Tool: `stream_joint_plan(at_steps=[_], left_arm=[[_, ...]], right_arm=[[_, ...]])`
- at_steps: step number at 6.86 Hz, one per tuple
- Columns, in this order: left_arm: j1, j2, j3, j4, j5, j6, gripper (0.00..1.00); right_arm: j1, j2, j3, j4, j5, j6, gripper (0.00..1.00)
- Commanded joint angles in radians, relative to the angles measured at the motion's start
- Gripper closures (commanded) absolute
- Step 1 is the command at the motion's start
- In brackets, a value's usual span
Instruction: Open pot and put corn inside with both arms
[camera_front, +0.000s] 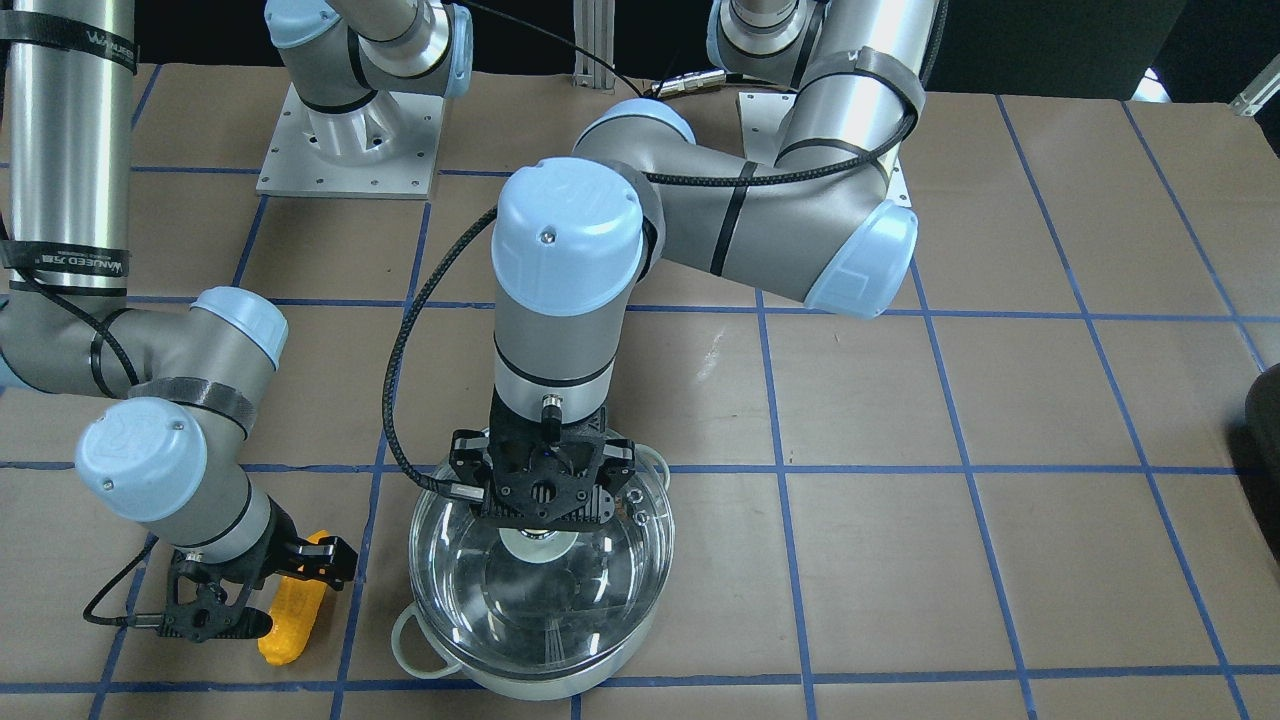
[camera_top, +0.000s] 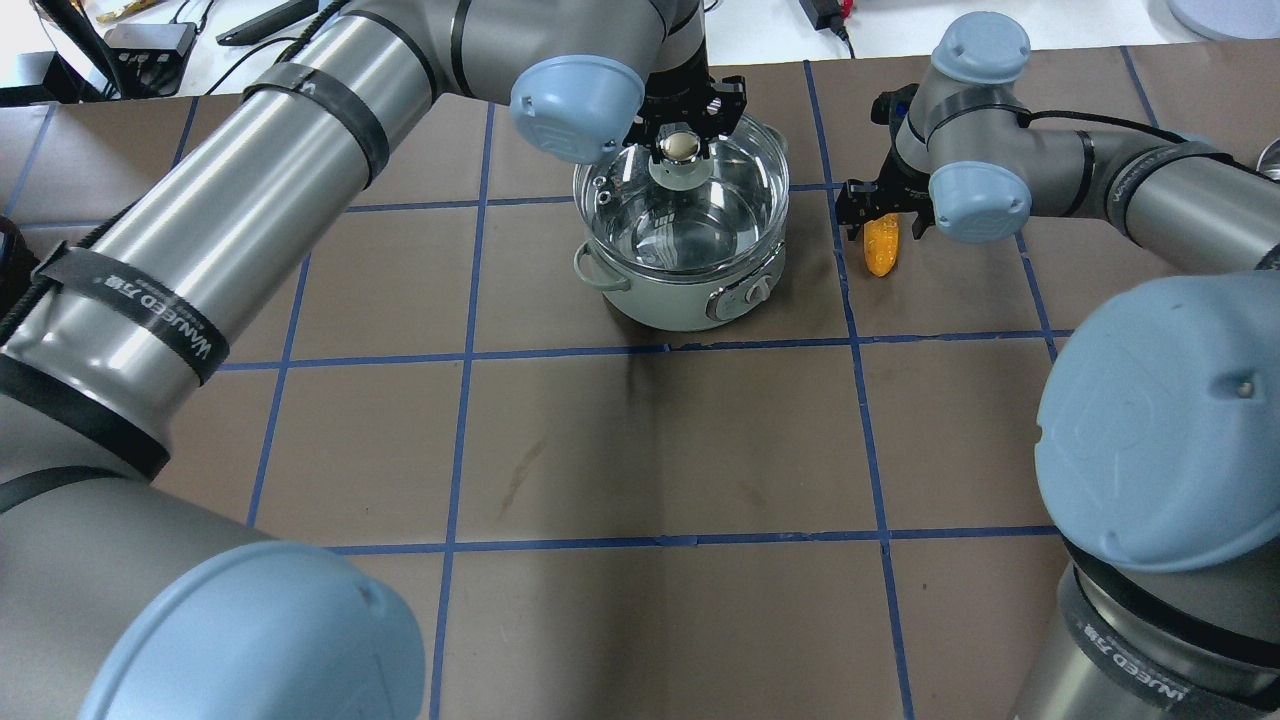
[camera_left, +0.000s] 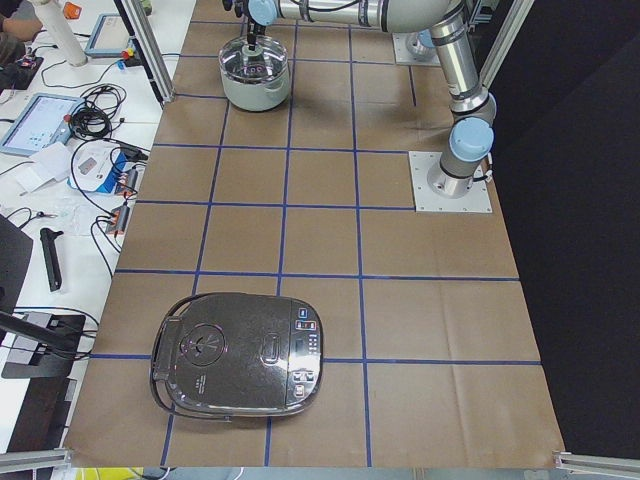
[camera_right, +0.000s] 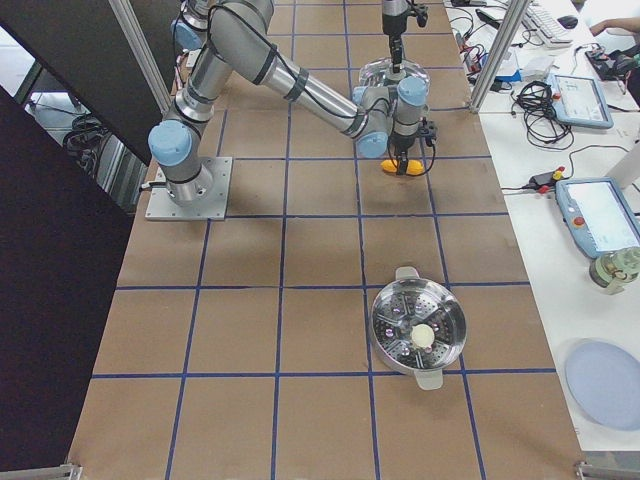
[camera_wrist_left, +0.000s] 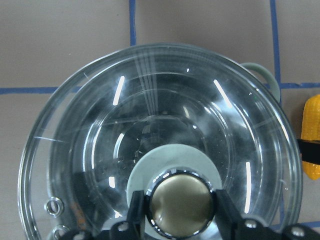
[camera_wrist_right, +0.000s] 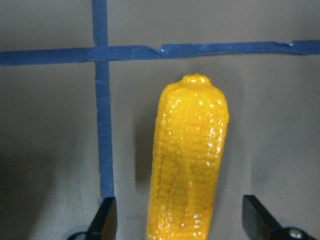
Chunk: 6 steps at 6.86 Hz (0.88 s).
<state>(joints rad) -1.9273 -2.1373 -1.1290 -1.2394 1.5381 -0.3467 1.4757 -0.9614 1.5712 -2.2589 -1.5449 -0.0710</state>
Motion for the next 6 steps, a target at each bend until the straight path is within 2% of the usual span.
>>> stream_joint_plan(at_steps=[1,3,5,6], left_arm=[[0.107,0.118,-0.001,-0.15,0.007,0.133,0.84],[0.323,0.178,-0.056,-0.241,0.007,0.347,0.84],[0.55,0.182,-0.215,-0.198,-0.007,0.538,0.84],[0.6,0.178,-0.295,-0.121,-0.01,0.592,0.84]], right_arm=[[0.0,0.0,0.001,-0.002,0.0,0.0,0.9],[-0.006,-0.043,-0.025,0.016,-0.006,0.003,0.93],[0.023,-0.214,-0.078,0.205,0.0,0.01,0.92],[0.087,-0.265,-0.123,0.304,-0.001,0.029,0.93]])
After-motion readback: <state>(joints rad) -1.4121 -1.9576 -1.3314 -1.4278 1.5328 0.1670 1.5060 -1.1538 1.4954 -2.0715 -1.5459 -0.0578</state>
